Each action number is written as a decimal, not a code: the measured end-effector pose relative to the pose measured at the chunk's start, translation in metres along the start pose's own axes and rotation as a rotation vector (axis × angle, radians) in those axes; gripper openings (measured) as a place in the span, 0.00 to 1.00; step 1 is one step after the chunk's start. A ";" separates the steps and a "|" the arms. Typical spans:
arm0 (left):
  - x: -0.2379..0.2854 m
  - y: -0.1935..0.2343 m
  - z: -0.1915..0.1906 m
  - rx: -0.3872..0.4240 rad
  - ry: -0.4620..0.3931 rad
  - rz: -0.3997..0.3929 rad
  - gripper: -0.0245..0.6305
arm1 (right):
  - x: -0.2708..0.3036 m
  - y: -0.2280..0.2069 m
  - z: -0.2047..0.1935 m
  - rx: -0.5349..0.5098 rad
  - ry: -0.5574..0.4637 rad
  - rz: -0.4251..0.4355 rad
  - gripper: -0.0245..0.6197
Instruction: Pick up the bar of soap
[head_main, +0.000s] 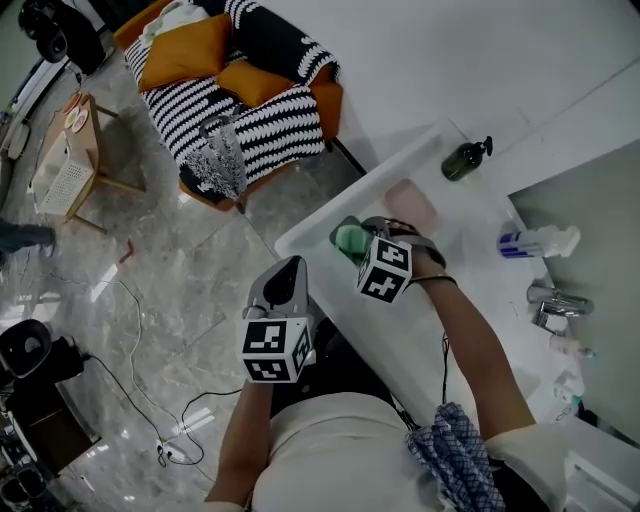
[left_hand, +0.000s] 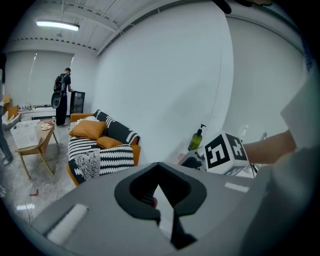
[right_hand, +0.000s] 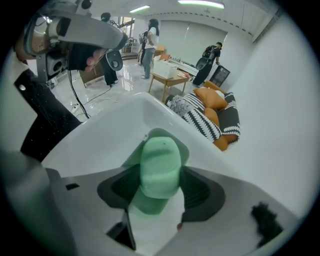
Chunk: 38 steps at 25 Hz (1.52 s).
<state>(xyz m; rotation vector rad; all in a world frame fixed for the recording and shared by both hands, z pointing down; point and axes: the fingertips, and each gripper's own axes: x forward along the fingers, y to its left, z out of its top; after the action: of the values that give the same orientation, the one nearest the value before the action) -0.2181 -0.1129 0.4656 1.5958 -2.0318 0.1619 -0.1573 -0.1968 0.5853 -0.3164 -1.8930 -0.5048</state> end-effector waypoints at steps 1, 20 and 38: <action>0.000 0.001 0.001 0.001 -0.004 0.002 0.05 | 0.000 0.000 0.000 0.003 -0.004 -0.012 0.43; -0.016 0.003 0.020 0.024 -0.086 0.027 0.05 | -0.041 -0.011 0.020 0.064 -0.141 -0.151 0.43; -0.010 -0.041 0.026 0.095 -0.109 -0.101 0.05 | -0.123 -0.004 -0.012 0.510 -0.314 -0.304 0.43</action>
<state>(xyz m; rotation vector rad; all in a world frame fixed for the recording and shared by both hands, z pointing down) -0.1877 -0.1271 0.4291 1.7971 -2.0461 0.1389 -0.1039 -0.2037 0.4742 0.2462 -2.3111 -0.1574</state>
